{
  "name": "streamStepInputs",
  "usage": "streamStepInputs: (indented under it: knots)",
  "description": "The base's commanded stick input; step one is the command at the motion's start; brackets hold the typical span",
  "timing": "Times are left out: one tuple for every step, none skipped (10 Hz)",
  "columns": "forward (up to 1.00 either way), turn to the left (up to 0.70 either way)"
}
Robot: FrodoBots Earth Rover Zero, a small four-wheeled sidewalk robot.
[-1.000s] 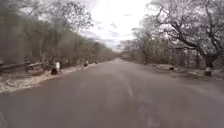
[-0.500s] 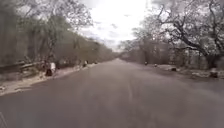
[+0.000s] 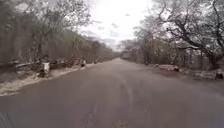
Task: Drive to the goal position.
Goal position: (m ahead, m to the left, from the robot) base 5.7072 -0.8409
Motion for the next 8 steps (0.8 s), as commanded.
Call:
streamStepInputs:
  knots:
    - [0.70,0.00]
    - [0.70,0.00]
    - [0.70,0.00]
    - [0.70,0.00]
    - [0.70,0.00]
    - [0.70,0.00]
    - [0.70,0.00]
    - [0.70,0.00]
